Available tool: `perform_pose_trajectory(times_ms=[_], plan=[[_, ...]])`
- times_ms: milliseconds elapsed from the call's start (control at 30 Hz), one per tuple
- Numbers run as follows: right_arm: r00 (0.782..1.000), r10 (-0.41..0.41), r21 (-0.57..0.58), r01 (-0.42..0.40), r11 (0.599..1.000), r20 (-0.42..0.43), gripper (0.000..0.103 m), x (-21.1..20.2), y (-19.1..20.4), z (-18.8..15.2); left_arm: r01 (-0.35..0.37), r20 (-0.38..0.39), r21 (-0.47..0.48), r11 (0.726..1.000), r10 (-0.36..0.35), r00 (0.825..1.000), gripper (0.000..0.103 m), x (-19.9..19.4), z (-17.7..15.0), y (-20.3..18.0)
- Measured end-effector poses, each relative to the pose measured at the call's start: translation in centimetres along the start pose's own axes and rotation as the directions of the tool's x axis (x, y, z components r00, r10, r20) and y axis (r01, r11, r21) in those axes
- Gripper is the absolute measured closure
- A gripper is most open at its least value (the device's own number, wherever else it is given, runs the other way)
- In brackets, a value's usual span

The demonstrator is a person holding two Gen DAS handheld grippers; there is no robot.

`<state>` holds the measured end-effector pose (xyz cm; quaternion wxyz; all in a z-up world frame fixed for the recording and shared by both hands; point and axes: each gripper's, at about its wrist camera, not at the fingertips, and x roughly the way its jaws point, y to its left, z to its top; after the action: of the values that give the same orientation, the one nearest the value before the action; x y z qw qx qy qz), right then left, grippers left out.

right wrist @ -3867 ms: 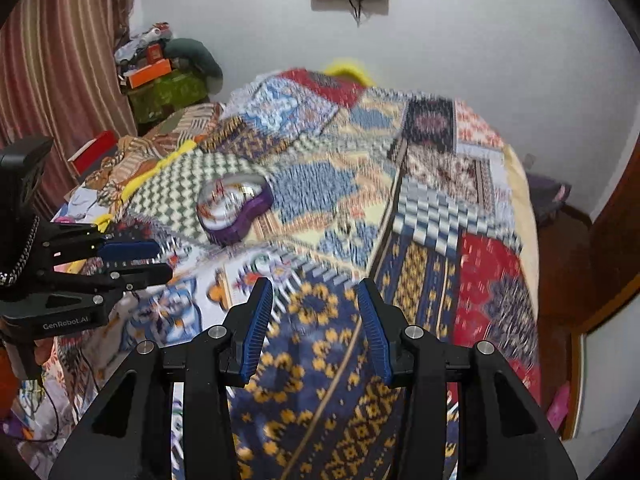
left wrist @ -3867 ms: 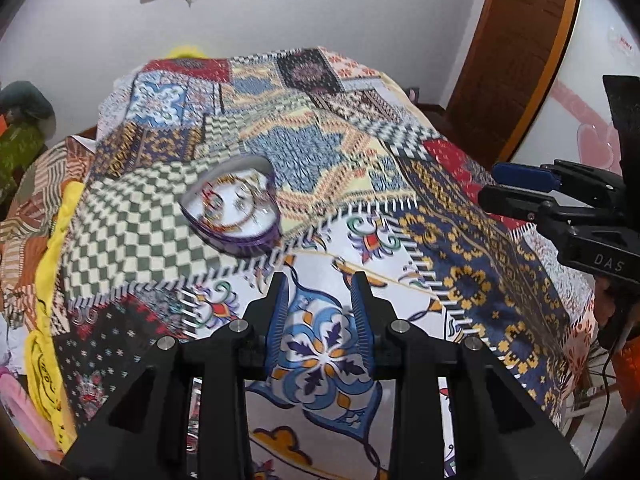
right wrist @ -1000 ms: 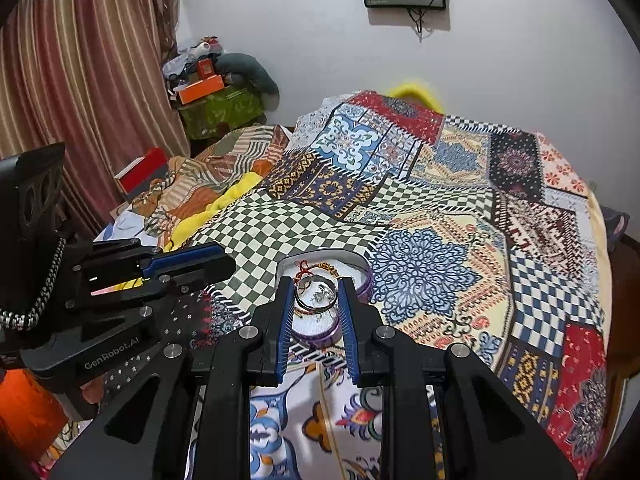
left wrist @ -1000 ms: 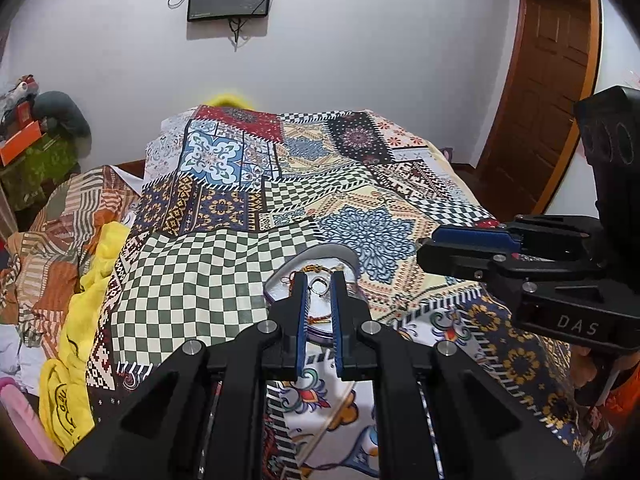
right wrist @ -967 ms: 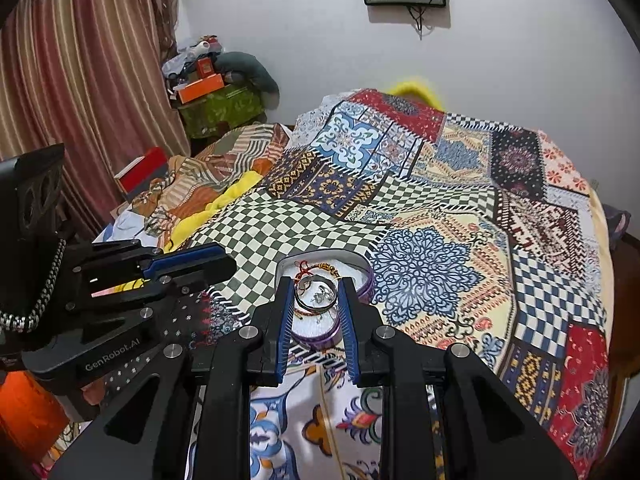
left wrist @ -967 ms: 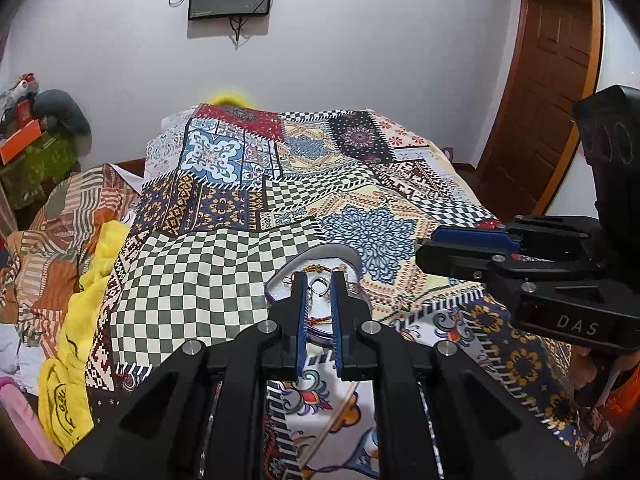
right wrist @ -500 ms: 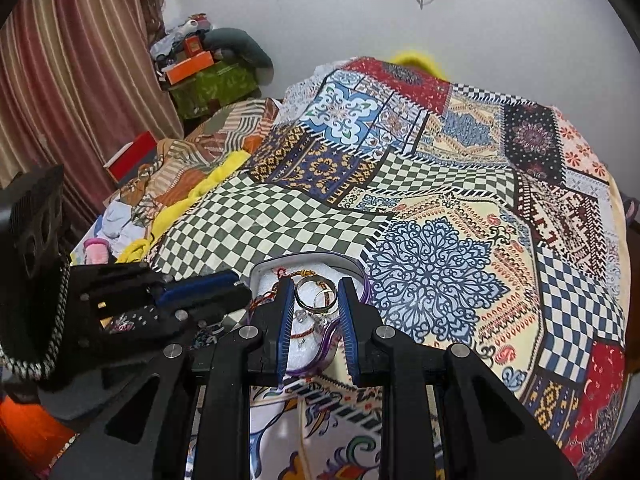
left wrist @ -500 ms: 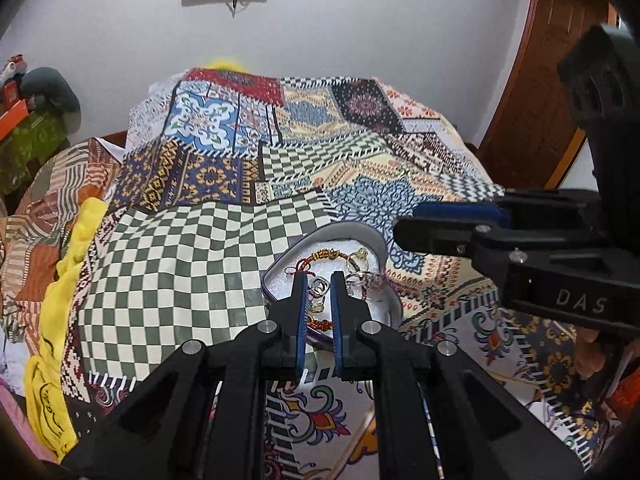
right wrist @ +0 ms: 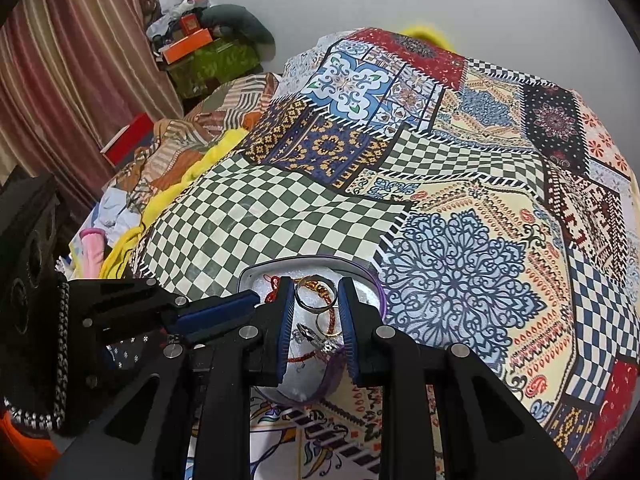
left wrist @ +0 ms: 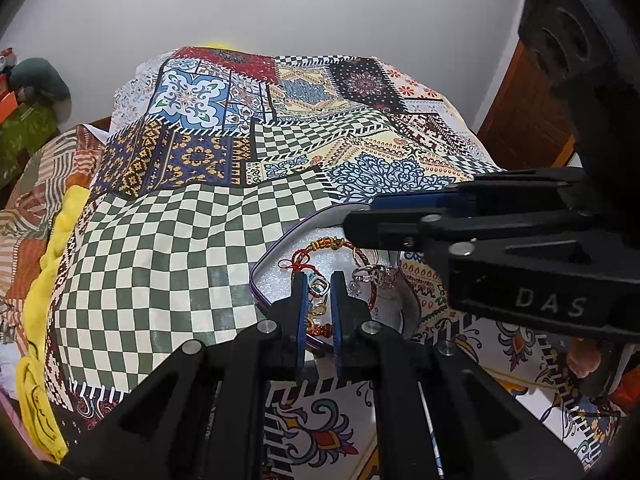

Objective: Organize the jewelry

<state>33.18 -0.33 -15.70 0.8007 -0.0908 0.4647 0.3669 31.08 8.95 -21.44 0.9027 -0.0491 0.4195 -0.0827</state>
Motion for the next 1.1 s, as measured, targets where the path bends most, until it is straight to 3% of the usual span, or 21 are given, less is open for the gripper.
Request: perform_pose_trajectory(times_ms=[333,600,833,1100], plan=[[0.999,0.037,0.029,-0.036,0.999,-0.024,0.083,0.7,-0.1,0.0,0.004,-0.02,-0.003,1.0,-0.005,1.0,0.094,0.1,0.2,0.2],[1.0,-0.007,0.002,0.007,1.0,-0.021,0.079,-0.1,0.4,-0.3,-0.011,-0.025,0.004,1.0,0.011,1.0,0.089,-0.4,0.1,0.0],[0.998,-0.043,-0.009,0.043,0.999,0.035,0.074,-3.1,1.0,-0.7,-0.02,-0.005,-0.012,1.0,0.02,1.0,0.087,-2.1,0.0,-0.2],[0.986,-0.079,-0.021,0.083,0.996,0.146,0.074,-9.0,2.6,-1.6,-0.058,0.082,-0.017,0.998,0.059,0.995,0.087,-7.6,0.3,-0.8]])
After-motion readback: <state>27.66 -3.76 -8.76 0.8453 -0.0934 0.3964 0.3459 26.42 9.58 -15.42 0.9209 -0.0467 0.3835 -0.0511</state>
